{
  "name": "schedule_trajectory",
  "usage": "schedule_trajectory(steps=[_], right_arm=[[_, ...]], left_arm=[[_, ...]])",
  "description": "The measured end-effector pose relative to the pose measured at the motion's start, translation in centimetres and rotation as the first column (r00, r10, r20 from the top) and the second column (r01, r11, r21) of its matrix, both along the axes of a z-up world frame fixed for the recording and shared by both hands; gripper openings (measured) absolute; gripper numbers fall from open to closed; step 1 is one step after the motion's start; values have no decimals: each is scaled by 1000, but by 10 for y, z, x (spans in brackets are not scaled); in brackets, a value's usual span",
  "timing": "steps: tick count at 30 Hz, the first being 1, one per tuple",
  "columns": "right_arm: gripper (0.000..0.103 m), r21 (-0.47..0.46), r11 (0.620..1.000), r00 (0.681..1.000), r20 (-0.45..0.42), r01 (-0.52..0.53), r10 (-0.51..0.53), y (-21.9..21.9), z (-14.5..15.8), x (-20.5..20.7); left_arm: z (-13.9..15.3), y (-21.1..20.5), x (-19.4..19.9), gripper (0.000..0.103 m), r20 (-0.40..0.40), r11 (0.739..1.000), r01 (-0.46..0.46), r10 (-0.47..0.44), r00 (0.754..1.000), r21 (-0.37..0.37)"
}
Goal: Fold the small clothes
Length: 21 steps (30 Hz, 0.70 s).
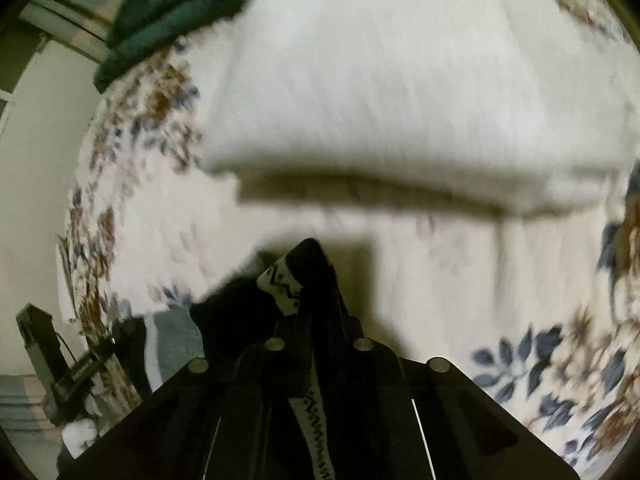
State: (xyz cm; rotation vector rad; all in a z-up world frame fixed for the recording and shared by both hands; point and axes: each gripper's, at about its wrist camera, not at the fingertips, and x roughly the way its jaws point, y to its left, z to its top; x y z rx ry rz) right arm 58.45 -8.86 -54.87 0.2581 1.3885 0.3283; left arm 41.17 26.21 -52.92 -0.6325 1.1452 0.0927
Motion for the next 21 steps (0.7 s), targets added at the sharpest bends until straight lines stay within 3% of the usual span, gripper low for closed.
schedule_trajectory(steps=[2, 5, 8, 10, 15, 17, 19, 21], right_arm=[[5, 10, 1000, 1000, -6, 13, -13, -1, 3, 12], [5, -15, 1000, 992, -123, 4, -6, 4, -26, 28], [21, 6, 999, 977, -210, 33, -31, -9, -32, 24], [46, 42, 997, 980, -193, 64, -55, -26, -20, 8], [50, 45, 993, 969, -225, 110, -97, -65, 6, -66], [50, 48, 987, 952, -274, 154, -136, -75, 3, -98], [50, 40, 979, 934, -309, 201, -179, -82, -5, -127], [50, 58, 966, 910, -353, 253, -217, -86, -17, -148]], left_arm=[[-13, 8, 2, 18, -22, 999, -24, 23, 999, -29], [-26, 14, 8, 25, -67, 996, -52, 46, 997, -77], [-15, 13, 5, 28, -65, 997, -38, 34, 997, -68], [-3, 11, -5, 30, -54, 999, -36, 34, 998, -36], [23, -4, -47, 32, -59, 992, -22, 29, 998, 127], [27, -13, -63, 65, -77, 984, -11, 26, 997, 180], [28, -22, -78, 80, -91, 978, -11, 30, 995, 206], [24, -33, -88, 89, -112, 976, 4, 21, 993, 217]])
